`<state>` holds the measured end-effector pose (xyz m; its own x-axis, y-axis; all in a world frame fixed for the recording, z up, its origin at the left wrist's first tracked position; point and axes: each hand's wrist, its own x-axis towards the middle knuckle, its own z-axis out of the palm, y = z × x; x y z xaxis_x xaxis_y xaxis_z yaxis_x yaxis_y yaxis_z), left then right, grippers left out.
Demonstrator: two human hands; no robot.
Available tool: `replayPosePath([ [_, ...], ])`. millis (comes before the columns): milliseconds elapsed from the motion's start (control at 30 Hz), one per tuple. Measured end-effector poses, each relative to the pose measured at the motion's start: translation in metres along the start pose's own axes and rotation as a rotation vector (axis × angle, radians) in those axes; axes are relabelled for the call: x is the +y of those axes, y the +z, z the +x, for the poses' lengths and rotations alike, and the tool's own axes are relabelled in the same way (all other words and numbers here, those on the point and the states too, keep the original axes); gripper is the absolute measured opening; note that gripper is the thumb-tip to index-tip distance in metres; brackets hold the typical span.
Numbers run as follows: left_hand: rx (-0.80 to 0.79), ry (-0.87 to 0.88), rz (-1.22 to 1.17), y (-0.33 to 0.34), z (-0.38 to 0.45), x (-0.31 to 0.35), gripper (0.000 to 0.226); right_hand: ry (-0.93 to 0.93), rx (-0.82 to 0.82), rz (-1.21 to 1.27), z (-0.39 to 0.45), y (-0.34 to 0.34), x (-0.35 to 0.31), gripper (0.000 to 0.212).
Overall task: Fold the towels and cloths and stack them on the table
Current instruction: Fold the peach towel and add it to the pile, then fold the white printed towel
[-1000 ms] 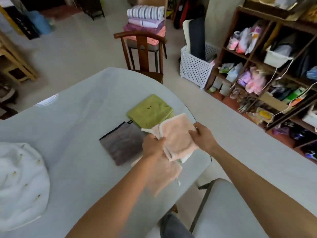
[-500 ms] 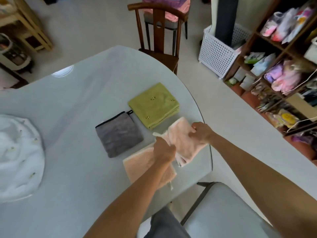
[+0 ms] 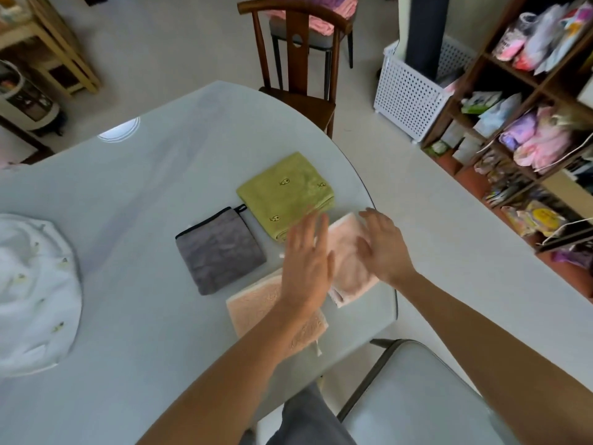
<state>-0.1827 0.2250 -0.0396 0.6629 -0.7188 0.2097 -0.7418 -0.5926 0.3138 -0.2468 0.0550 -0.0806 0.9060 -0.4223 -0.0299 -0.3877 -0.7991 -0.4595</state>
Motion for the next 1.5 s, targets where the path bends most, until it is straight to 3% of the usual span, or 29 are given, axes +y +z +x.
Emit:
replayPosePath([
  [67,-0.317,0.071,0.081,0.017,-0.004,0.001,0.083,-0.241,0.005,-0.134,-0.009,0.008,0.0,0.055],
  [133,-0.518,-0.015,0.207,0.029,-0.009,-0.004,0.108,-0.331,-0.112,-0.234,-0.016,0.018,0.0,0.056],
  [200,-0.531,-0.042,0.278,0.038,-0.011,-0.012,0.118,-0.33,-0.192,-0.284,-0.017,0.028,0.005,0.057],
  [300,-0.68,-0.032,0.133,0.052,-0.009,-0.022,0.129,-0.3,-0.227,-0.306,-0.015,0.032,0.019,0.059],
  [433,-0.619,0.004,0.118,0.062,-0.007,-0.021,0.136,-0.285,-0.22,-0.302,-0.01,0.036,0.028,0.061],
  [600,-0.68,0.015,0.099,0.049,0.006,-0.02,0.105,-0.261,-0.252,-0.242,-0.01,0.034,0.026,0.066],
  [700,-0.515,0.033,0.041,0.019,0.019,-0.033,0.064,-0.249,0.009,-0.191,-0.005,0.015,0.007,0.053],
  [767,-0.422,-0.051,-0.011,-0.011,0.019,-0.056,0.042,-0.232,0.116,-0.141,0.002,0.003,-0.025,0.044],
  [833,-0.418,-0.161,-0.056,-0.033,0.016,-0.076,0.034,-0.224,0.104,-0.07,0.01,-0.004,-0.056,0.04],
  [1133,-0.399,-0.549,-0.03,-0.151,-0.101,-0.252,0.046,-0.449,-0.242,-0.034,0.042,0.076,-0.28,0.015],
  [1300,-0.4,-0.668,0.009,-0.21,-0.221,-0.359,0.053,-0.394,-0.435,-0.105,0.007,0.151,-0.405,0.033],
  [1500,-0.52,-0.586,0.131,-0.243,-0.304,-0.462,0.063,-0.426,-0.57,-0.206,-0.03,0.226,-0.52,0.052],
])
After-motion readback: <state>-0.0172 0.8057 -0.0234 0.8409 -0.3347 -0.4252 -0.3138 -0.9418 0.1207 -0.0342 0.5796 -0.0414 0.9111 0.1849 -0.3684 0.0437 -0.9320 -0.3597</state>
